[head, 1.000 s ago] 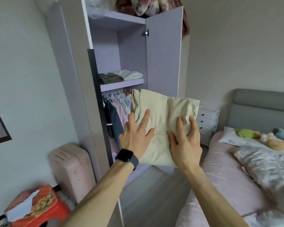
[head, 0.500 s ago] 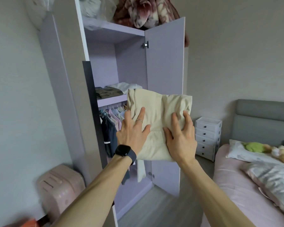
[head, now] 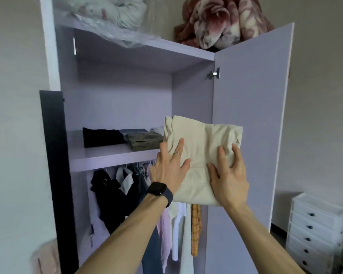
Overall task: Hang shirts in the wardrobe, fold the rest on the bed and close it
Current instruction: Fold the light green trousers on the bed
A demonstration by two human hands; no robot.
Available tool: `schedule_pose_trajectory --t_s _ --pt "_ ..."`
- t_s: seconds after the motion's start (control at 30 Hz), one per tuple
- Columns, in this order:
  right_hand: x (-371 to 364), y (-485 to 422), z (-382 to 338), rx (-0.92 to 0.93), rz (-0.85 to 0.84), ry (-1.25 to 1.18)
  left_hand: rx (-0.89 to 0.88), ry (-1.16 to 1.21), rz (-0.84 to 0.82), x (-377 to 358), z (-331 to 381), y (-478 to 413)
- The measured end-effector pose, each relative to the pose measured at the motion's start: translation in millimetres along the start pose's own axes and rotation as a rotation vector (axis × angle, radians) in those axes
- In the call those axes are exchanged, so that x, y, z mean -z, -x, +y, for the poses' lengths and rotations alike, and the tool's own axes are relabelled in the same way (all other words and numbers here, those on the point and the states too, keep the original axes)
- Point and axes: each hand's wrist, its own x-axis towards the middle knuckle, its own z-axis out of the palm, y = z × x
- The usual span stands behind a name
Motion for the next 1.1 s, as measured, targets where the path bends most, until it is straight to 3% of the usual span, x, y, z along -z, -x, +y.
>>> schedule_pose_trajectory --t_s 0.23,0.57,0.93,1.1 --pt "-120 -105 3 0.115 -0.137 -0.120 0.146 -0.085 0.037 -52 -46 -102" --pt "-256 -169 -89 0.197 -0.306 -0.284 0.261 -0.390 0.088 -40 -156 -189" --pt "-406 -210 -193 0.299 -0.498 -0.372 0.381 -0.633 -0.020 -68 -295 -270" --pt "-469 -209 -210 0.352 -0.667 -0.289 0.464 -0.598 -0.198 -106 -361 -287"
